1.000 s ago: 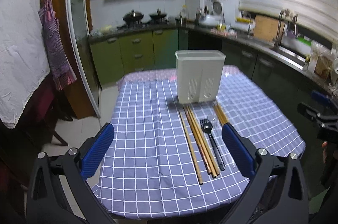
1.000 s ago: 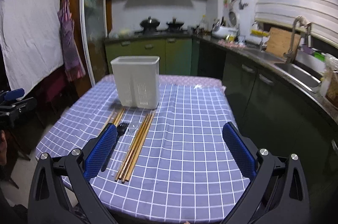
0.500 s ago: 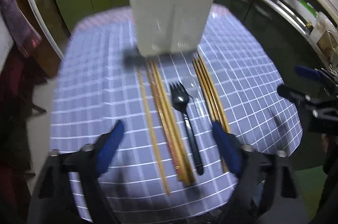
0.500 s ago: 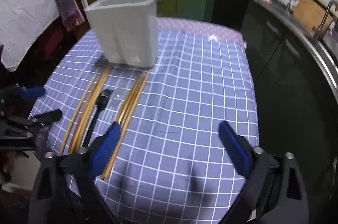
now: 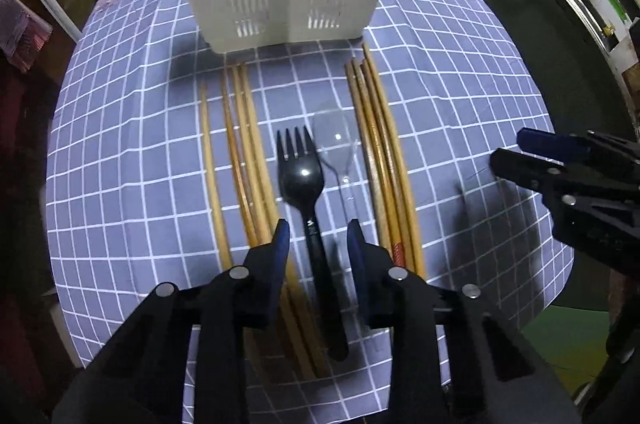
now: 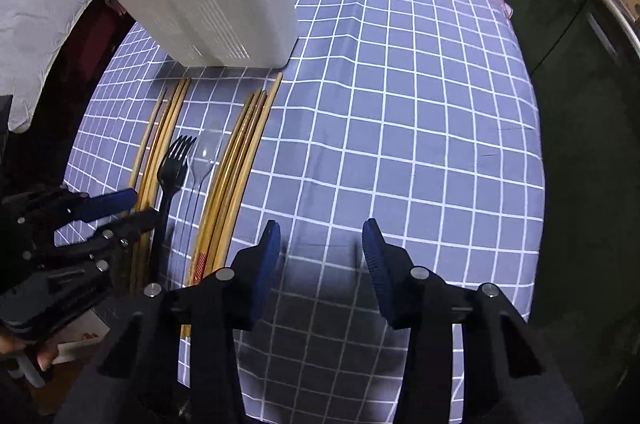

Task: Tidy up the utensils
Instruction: 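Grasp the black fork with the left gripper while the right gripper grasps the clear spoon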

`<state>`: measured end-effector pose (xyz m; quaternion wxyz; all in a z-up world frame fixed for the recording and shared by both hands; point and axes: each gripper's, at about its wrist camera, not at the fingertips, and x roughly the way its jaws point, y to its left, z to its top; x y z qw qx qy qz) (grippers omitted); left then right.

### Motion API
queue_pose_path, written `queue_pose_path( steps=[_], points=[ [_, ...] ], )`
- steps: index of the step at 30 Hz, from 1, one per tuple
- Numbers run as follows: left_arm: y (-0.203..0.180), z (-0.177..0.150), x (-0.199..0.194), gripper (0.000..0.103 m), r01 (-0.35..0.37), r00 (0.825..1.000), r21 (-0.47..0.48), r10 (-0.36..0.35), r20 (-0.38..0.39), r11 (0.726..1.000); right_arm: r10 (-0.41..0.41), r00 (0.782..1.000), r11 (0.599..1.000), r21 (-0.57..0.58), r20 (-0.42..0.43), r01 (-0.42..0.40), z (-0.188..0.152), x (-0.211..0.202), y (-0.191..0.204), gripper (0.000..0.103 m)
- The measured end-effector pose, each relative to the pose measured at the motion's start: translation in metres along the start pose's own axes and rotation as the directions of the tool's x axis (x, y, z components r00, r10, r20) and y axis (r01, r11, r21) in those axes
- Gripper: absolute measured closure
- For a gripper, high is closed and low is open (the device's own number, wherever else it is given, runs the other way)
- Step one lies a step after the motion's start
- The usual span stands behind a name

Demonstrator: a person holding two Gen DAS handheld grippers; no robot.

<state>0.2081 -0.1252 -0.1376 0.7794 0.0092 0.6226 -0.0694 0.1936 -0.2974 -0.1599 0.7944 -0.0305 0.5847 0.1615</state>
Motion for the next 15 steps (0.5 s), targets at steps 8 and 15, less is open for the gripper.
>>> queue_pose_path(
  steps=[8, 15],
  points=[
    [-0.005, 0.010, 0.027, 0.088, -0.049, 0.997, -0.014, 0.048, -0.061, 0.999, 0.005, 1.000, 1.000, 0.017, 0.004, -0.005, 0.006, 0.000, -0.006, 0.060],
    [-0.011, 0.015, 0.044, 0.092, -0.069, 0.995, -0.010, 0.069, -0.075, 0.998, 0.009, 1.000, 1.000, 0.010, 0.010, -0.009, 0.007, -0.002, -0.006, 0.060]
  ],
)
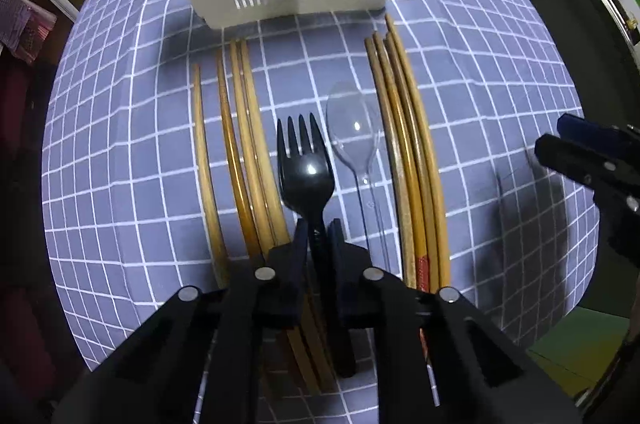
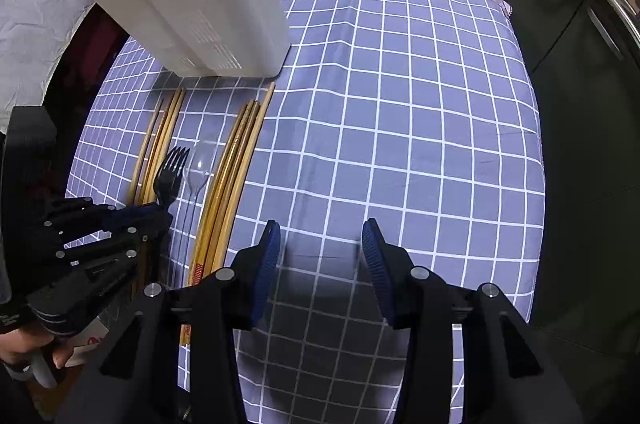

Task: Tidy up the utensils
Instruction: 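Grasp the black fork with the left gripper while the right gripper grasps the clear spoon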

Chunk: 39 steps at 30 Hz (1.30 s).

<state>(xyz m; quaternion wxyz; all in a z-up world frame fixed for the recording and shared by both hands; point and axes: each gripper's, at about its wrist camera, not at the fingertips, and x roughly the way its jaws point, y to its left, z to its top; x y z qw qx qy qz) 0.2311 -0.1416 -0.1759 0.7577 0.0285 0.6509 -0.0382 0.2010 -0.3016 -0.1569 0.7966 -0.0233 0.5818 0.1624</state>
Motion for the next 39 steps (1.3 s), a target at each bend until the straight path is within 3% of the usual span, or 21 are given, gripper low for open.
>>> queue_pose_path(
  steps=[5, 8, 12, 18, 23, 39],
  points=[
    [-0.006, 0.004, 0.005, 0.092, -0.002, 1.000, -0.009, 0.002, 0.011, 1.000, -0.006, 1.000, 1.000, -0.017, 0.010, 0.006, 0.002, -0.006, 0.008, 0.060],
    [0.004, 0.006, 0.003, 0.094, 0.045, 0.999, -0.037, -0.044, 0.012, 0.998, -0.006, 1.000, 1.000, -0.023, 0.013, 0.006, 0.004, -0.011, 0.014, 0.060],
    [0.015, 0.001, -0.019, 0.094, 0.110, 0.990, -0.065, -0.103, 0.101, 0.992, 0.009, 1.000, 0.999, -0.031, 0.009, -0.009, 0.004, -0.019, 0.022, 0.060],
    [0.036, -0.022, -0.077, 0.094, 0.186, 0.933, -0.073, -0.152, 0.325, 0.980, 0.043, 0.997, 0.997, -0.063, -0.059, -0.047, 0.009, -0.007, 0.053, 0.075],
    [0.058, -0.049, -0.106, 0.094, 0.165, 0.888, -0.065, -0.120, 0.443, 0.984, 0.069, 0.990, 0.993, -0.090, -0.124, -0.080, 0.014, 0.015, 0.089, 0.081],
    [0.102, -0.081, -0.140, 0.094, 0.180, 0.814, -0.074, -0.106, 0.572, 0.981, -0.025, 0.973, 0.998, -0.058, -0.230, 0.012, 0.028, 0.073, 0.122, 0.082]
  ],
)
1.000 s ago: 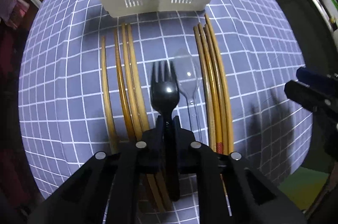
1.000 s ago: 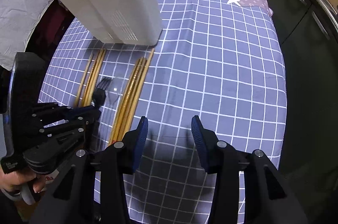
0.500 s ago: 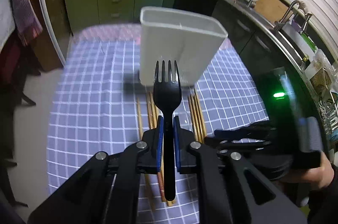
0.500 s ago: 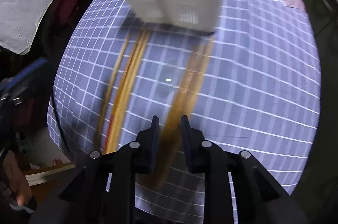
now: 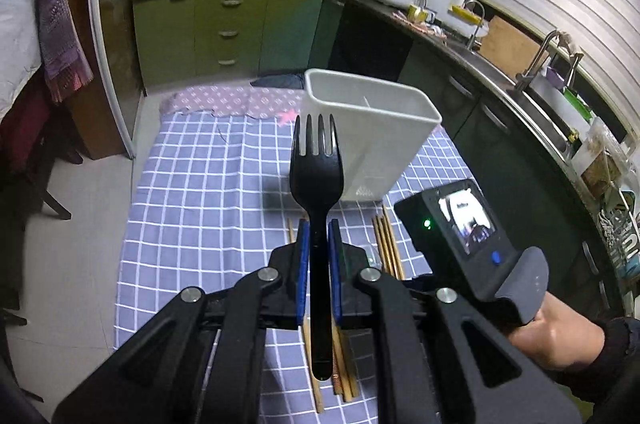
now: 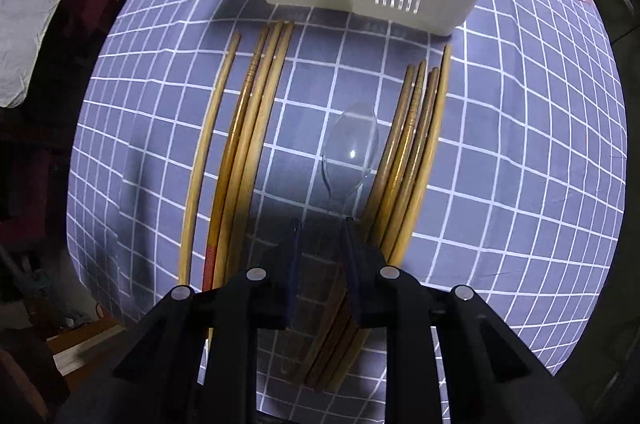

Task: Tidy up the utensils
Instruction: 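Grasp the black fork with the left gripper while the right gripper grasps the clear spoon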

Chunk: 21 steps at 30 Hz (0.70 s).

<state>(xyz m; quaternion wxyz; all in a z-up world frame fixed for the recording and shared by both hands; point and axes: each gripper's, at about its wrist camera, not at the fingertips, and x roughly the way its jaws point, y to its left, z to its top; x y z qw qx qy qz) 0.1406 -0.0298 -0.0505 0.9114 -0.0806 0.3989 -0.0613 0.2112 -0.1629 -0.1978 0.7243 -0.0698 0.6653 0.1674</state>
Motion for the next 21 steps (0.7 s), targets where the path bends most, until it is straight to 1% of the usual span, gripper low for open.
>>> queue_pose_path(
  steps=[4, 6, 7, 10, 13, 15, 16, 19, 21],
  points=[
    [0.006, 0.000, -0.004, 0.094, -0.004, 1.000, 0.004, 0.004, 0.015, 1.000, -0.025, 1.000, 1.000, 0.001, 0.001, 0.025, 0.003, 0.004, 0.008, 0.082],
    [0.007, 0.001, -0.005, 0.094, 0.000, 1.000, 0.003, 0.000, 0.018, 1.000, -0.053, 0.999, 0.999, 0.002, 0.008, 0.053, 0.004, 0.004, 0.009, 0.091],
    [0.007, 0.001, -0.005, 0.094, 0.001, 1.000, 0.006, -0.001, 0.020, 1.000, -0.055, 0.998, 0.998, -0.002, 0.009, 0.055, 0.004, 0.004, 0.010, 0.091],
    [0.006, 0.002, -0.005, 0.094, 0.000, 1.000, 0.012, -0.001, 0.027, 1.000, -0.038, 0.999, 0.999, -0.003, 0.019, 0.038, 0.004, 0.004, 0.010, 0.092],
    [0.005, 0.008, -0.007, 0.094, -0.002, 0.999, 0.016, 0.002, 0.044, 1.000, -0.012, 0.998, 1.000, -0.010, 0.058, 0.013, -0.004, -0.003, 0.004, 0.093],
    [0.002, 0.014, -0.011, 0.094, 0.000, 0.998, 0.019, -0.001, 0.062, 1.000, 0.040, 0.994, 0.999, -0.009, 0.100, -0.039, -0.013, -0.017, -0.003, 0.093],
    [0.000, 0.017, -0.013, 0.094, 0.000, 0.997, 0.023, -0.002, 0.072, 1.000, 0.067, 0.988, 0.998, -0.009, 0.137, -0.067, -0.018, -0.027, -0.007, 0.093],
    [-0.009, 0.036, -0.023, 0.094, 0.008, 0.990, 0.042, -0.014, 0.140, 0.999, 0.129, 0.963, 0.991, -0.009, 0.235, -0.130, -0.033, -0.055, -0.023, 0.093],
    [-0.012, 0.049, -0.025, 0.094, 0.027, 0.984, 0.047, -0.035, 0.177, 0.999, 0.167, 0.933, 0.985, -0.011, 0.320, -0.172, -0.046, -0.077, -0.034, 0.093]
  ],
)
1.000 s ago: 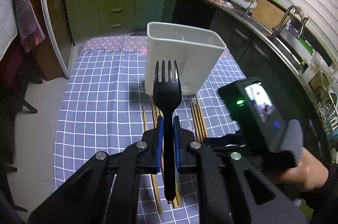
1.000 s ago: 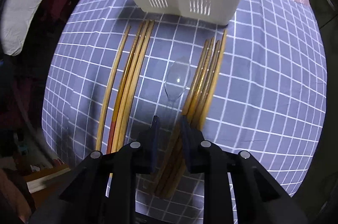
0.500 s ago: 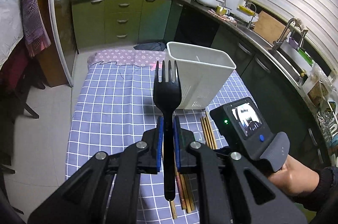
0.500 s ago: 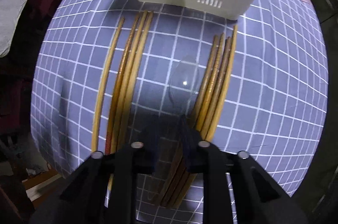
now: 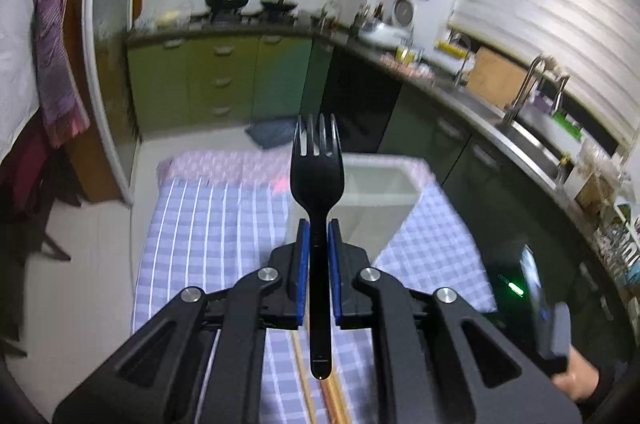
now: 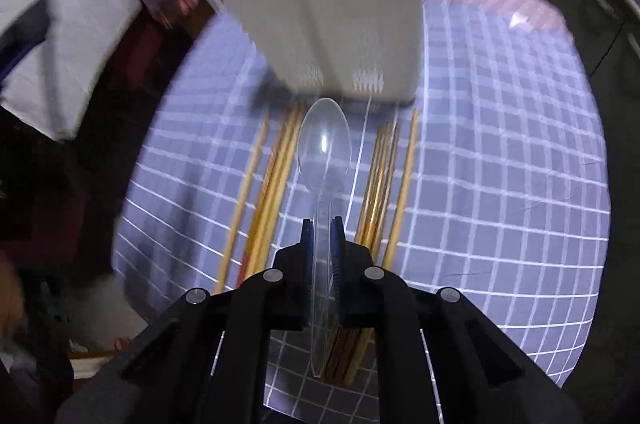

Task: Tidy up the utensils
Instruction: 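Lift the fork into the white holder and open the left gripper while the right gripper drops the spoon in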

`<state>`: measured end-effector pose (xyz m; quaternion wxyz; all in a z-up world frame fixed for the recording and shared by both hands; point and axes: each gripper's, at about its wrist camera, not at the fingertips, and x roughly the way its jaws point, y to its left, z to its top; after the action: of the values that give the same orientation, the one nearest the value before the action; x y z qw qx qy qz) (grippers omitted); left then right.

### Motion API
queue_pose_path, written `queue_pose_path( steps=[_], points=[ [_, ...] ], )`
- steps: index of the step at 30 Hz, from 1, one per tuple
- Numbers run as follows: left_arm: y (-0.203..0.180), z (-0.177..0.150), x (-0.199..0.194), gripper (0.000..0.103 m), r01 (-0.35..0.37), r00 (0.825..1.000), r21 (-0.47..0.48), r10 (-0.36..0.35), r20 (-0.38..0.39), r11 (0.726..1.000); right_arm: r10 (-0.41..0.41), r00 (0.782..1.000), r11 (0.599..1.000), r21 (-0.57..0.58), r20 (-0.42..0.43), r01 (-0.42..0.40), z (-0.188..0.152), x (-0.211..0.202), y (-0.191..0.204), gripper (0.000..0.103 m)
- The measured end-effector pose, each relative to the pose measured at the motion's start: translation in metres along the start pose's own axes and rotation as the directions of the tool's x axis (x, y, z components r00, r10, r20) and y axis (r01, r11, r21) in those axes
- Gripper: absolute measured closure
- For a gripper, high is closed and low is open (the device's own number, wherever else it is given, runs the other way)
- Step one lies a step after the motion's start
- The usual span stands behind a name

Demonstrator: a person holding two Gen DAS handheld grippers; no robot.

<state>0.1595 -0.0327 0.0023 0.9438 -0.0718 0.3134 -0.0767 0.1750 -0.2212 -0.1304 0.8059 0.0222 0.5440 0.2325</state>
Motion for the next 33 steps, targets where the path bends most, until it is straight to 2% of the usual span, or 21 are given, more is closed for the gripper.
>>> queue_pose_path(
  steps=[5, 10, 12, 17, 22, 25, 27, 29, 31, 33],
  points=[
    [-0.011, 0.043, 0.017, 0.094, 0.050, 0.991, 0.015, -0.052, 0.121, 0.999, 0.049, 0.980, 0.998, 0.016, 0.191, -0.053, -0.001, -0.056, -0.011, 0.093],
    [-0.019, 0.071, 0.048, 0.094, 0.023, 0.967, 0.034, -0.031, 0.254, 0.999, 0.060, 0.946, 0.998, -0.007, 0.317, -0.061, 0.003, -0.102, -0.024, 0.093],
    [-0.020, 0.072, 0.064, 0.094, 0.013, 0.960, 0.033, -0.022, 0.278, 0.999, 0.074, 0.929, 0.997, -0.012, 0.363, -0.074, 0.009, -0.121, -0.030, 0.093],
    [-0.017, 0.057, 0.100, 0.094, -0.051, 0.957, 0.036, 0.038, 0.286, 0.998, 0.083, 0.865, 0.996, -0.027, 0.494, -0.081, 0.031, -0.157, -0.030, 0.093],
    [-0.010, 0.037, 0.125, 0.094, -0.078, 0.967, 0.043, 0.065, 0.247, 0.996, 0.056, 0.781, 0.998, -0.031, 0.622, -0.046, 0.076, -0.183, -0.020, 0.093],
    [-0.008, 0.025, 0.131, 0.094, -0.087, 0.972, 0.064, 0.070, 0.224, 0.994, 0.036, 0.747, 0.999, -0.029, 0.664, -0.022, 0.106, -0.183, -0.013, 0.093],
    [-0.010, 0.016, 0.133, 0.090, -0.094, 0.975, 0.085, 0.074, 0.209, 0.992, 0.026, 0.739, 1.000, -0.015, 0.673, -0.022, 0.125, -0.176, -0.012, 0.093],
    [-0.009, 0.009, 0.130, 0.071, -0.088, 0.978, 0.098, 0.068, 0.197, 0.991, -0.001, 0.734, 1.000, -0.001, 0.679, 0.002, 0.141, -0.165, -0.011, 0.093],
    [-0.008, 0.005, 0.118, 0.062, -0.093, 0.975, 0.103, 0.069, 0.212, 0.990, -0.026, 0.733, 1.000, 0.006, 0.679, 0.031, 0.152, -0.151, -0.011, 0.093],
    [-0.008, 0.005, 0.102, 0.061, -0.109, 0.969, 0.117, 0.080, 0.233, 0.987, -0.049, 0.734, 0.998, 0.009, 0.677, 0.058, 0.160, -0.131, -0.013, 0.093]
  ],
)
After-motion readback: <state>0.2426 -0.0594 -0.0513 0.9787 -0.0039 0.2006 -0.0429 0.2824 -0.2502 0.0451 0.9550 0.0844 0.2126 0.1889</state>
